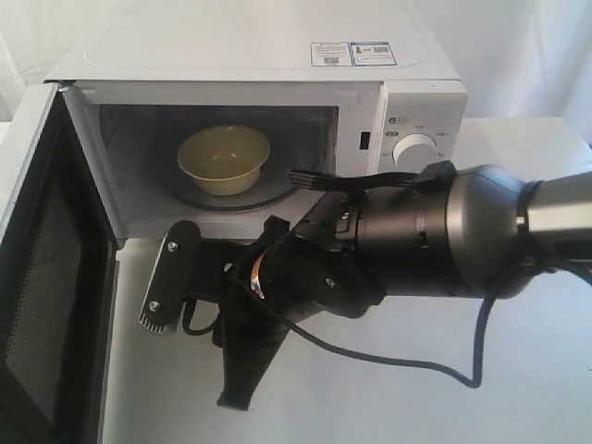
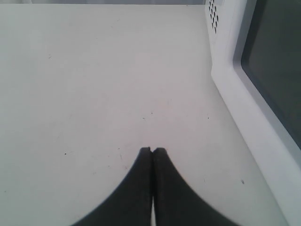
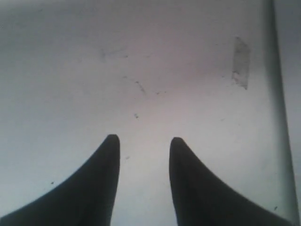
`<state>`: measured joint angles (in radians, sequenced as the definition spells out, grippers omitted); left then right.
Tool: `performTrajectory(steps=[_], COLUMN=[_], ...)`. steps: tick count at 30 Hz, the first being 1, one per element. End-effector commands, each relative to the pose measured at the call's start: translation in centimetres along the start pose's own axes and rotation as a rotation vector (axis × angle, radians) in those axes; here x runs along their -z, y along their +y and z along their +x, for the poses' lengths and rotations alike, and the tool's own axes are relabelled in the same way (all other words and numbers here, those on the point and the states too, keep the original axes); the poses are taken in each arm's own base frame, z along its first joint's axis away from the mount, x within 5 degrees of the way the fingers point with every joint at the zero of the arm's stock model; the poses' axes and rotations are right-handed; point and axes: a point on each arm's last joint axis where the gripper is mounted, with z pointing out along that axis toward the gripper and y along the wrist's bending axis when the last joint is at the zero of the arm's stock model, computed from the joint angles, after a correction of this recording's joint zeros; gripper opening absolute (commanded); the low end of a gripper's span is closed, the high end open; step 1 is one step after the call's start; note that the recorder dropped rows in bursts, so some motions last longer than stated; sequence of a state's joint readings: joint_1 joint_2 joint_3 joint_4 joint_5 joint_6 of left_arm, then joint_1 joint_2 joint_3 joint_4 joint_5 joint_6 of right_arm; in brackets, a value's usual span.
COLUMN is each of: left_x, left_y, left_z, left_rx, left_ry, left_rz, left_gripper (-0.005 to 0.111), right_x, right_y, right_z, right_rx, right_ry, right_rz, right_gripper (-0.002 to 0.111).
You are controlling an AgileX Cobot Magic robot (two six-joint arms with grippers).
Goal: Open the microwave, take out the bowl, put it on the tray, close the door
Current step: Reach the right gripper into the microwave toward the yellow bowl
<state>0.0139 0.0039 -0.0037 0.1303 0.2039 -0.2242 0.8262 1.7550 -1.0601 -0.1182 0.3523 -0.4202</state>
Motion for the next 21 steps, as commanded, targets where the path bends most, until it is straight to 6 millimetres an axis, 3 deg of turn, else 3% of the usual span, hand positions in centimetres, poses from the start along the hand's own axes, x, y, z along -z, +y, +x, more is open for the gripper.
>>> performTrajectory(steps=[1, 5, 14, 21], left_x=[0.0, 0.0, 0.0, 0.0], left_y=[0.0, 0.0, 0.0, 0.0], left_z=[0.1, 0.1, 0.1, 0.1], left_rx=[0.008, 0.008, 0.008, 0.008], left_ry=[-0.002, -0.002, -0.002, -0.002], left_rz=[-0.002, -0.002, -0.002, -0.002], left_gripper=[0.000, 0.000, 0.000, 0.000], right_x=[-0.1, 0.0, 0.3, -1.9], right_y=[-0.7, -1.5, -4.8, -5.4], right_z=[-0.1, 0.0, -0.9, -1.5], right_rx=[-0.046, 0.013, -0.051, 0.174], right_ry=[-0.025, -0.020, -0.030, -0.083], right_rz=[0.076, 0.117, 0.192, 0.241], right_gripper=[0.034, 0.034, 0.034, 0.034])
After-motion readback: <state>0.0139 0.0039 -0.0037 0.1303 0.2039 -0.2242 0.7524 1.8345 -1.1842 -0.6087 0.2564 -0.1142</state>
